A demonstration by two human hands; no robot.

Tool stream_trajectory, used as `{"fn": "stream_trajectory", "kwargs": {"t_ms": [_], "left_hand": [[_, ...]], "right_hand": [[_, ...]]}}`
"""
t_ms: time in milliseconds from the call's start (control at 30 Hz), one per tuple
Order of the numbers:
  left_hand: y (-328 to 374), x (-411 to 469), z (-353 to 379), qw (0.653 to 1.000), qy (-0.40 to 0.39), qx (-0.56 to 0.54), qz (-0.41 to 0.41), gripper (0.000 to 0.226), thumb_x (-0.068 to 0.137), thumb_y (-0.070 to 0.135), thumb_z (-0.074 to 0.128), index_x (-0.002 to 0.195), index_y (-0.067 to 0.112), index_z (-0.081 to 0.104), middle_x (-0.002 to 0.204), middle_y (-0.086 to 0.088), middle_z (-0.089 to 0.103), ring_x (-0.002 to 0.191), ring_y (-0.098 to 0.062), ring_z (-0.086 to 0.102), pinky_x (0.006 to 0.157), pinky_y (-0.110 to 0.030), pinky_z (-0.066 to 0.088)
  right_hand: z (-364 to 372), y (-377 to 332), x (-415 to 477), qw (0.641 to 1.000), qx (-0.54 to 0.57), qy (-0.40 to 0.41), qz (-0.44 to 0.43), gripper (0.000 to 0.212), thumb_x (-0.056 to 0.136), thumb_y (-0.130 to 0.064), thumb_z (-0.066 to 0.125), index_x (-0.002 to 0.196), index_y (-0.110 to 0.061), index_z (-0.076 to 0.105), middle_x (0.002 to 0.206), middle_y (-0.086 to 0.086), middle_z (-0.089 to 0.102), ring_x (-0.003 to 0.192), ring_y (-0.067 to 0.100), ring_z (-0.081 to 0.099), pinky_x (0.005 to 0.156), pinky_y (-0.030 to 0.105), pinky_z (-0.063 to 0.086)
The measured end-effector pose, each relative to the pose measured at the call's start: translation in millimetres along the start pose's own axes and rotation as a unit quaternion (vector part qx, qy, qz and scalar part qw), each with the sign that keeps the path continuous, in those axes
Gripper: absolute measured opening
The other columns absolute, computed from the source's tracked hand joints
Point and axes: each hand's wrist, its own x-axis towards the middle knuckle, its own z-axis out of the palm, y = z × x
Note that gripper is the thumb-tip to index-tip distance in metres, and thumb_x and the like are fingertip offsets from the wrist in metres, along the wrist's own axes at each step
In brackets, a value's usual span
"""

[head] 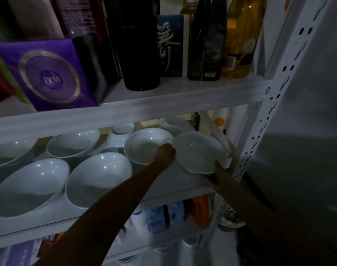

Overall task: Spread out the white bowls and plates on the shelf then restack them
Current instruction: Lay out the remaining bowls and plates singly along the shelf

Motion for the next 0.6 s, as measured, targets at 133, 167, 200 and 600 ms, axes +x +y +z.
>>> {"fn": "stream_trajectory", "kwargs": {"t_ms": [133,167,200,600], "left_hand": [[-11,-4,-1,0.997,-0.01,0.037,0.062,0.037,0.101,0.024,0.038,0.127,0.002,0.053,0.128,-0.018,0.058,0.118,-0.031,0.055,0.101,-0.037,0.041],[-15,-6,-3,0.996,-0.016,0.053,0.072,0.039,0.102,0.027,0.036,0.125,0.003,0.056,0.127,-0.018,0.059,0.117,-0.031,0.055,0.101,-0.036,0.04],[-18,-8,-5,0.994,-0.024,0.071,0.081,0.041,0.102,0.029,0.033,0.124,0.003,0.057,0.128,-0.017,0.059,0.118,-0.031,0.055,0.101,-0.035,0.039],[-45,-16,-29,0.947,-0.113,0.283,0.103,0.054,0.1,0.013,0.039,0.15,0.018,0.022,0.151,-0.015,0.036,0.138,-0.028,0.037,0.113,-0.04,0.031]], "right_hand": [[-4,-2,-2,0.999,-0.031,0.023,-0.028,0.053,0.099,-0.02,0.044,0.148,-0.014,0.026,0.149,0.019,0.036,0.133,0.043,0.038,0.085,0.05,0.045],[-5,-6,-3,0.998,-0.045,0.023,-0.03,0.052,0.1,-0.02,0.043,0.149,-0.014,0.025,0.15,0.019,0.034,0.134,0.043,0.037,0.087,0.051,0.044],[-5,-9,-3,0.998,-0.059,0.024,-0.031,0.052,0.101,-0.019,0.041,0.149,-0.013,0.023,0.15,0.02,0.033,0.135,0.043,0.035,0.091,0.053,0.044],[-2,-30,-13,0.985,-0.161,0.05,-0.033,0.05,0.1,-0.016,0.042,0.147,-0.004,0.027,0.15,0.023,0.033,0.134,0.045,0.035,0.099,0.055,0.039]]}}
